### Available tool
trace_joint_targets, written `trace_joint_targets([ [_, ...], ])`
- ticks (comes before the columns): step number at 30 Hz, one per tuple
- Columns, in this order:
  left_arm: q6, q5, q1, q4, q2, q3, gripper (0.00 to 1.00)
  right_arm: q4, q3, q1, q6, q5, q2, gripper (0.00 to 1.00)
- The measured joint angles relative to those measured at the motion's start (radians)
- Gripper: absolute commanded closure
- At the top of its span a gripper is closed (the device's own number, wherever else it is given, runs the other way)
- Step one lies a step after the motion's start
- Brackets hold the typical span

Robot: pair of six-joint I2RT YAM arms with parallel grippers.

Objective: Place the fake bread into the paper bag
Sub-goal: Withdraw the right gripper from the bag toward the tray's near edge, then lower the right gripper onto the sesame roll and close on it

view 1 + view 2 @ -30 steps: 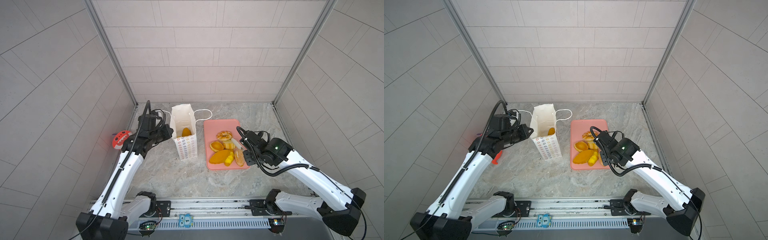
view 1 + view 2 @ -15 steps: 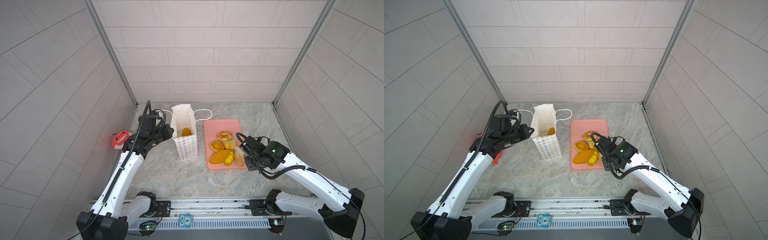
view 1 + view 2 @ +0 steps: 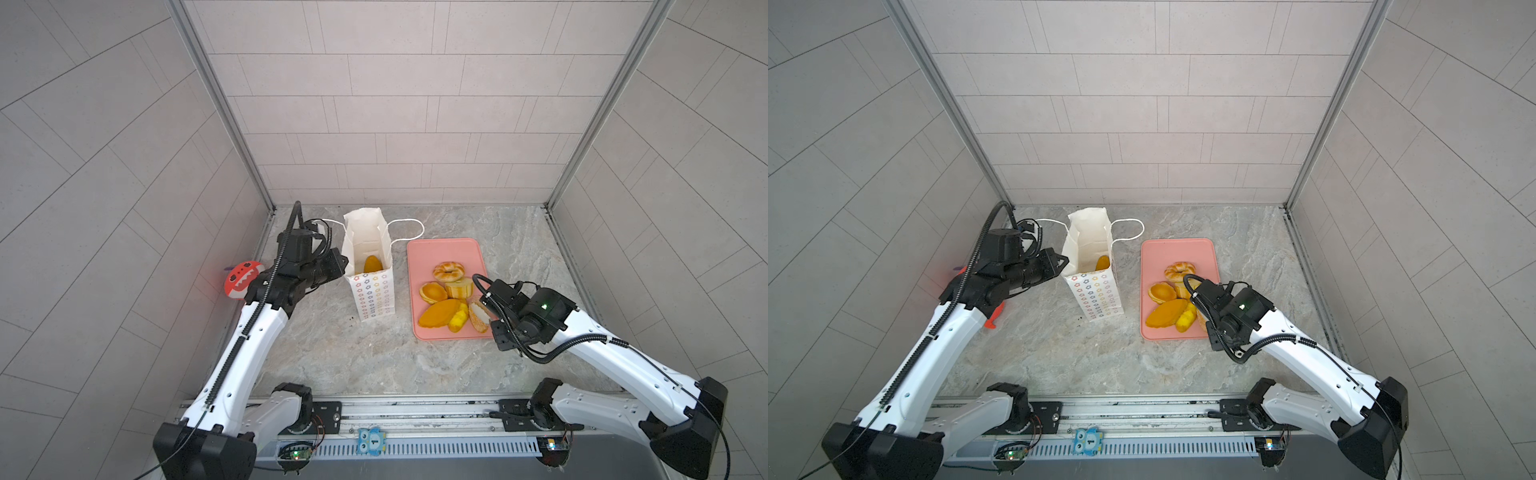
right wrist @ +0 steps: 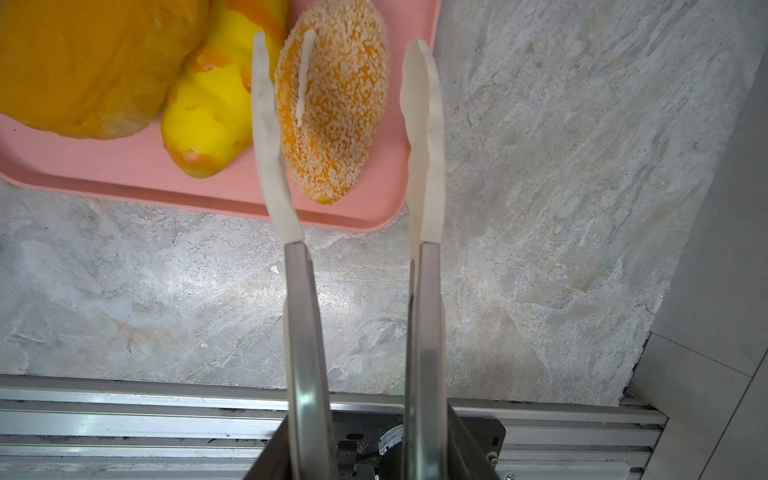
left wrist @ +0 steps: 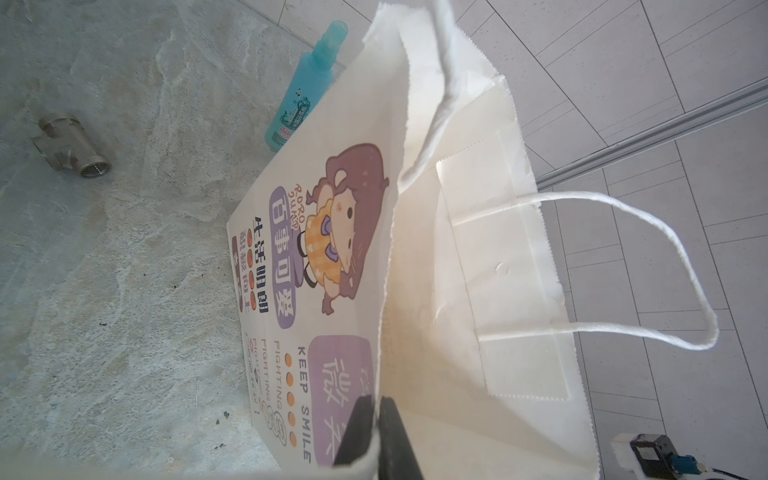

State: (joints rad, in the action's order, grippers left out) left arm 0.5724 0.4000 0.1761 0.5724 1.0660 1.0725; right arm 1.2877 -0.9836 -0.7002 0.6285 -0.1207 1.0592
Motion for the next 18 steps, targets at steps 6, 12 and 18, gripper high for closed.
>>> trace_joint_targets([
  [6, 0.0, 0.0, 0.0, 0.0, 0.0, 0.0, 0.9, 0.0, 0.024, 0.0, 0.005, 0.015, -0.001, 0.54],
  [12, 0.0, 0.0, 0.0, 0.0, 0.0, 0.0, 0.9, -0.006, 0.052, -0.001, 0.005, 0.034, -0.001, 0.54],
  [18, 0.0, 0.0, 0.0, 0.0, 0.003, 0.0, 0.9, -0.031, 0.071, -0.002, 0.005, 0.053, -0.001, 0.54],
])
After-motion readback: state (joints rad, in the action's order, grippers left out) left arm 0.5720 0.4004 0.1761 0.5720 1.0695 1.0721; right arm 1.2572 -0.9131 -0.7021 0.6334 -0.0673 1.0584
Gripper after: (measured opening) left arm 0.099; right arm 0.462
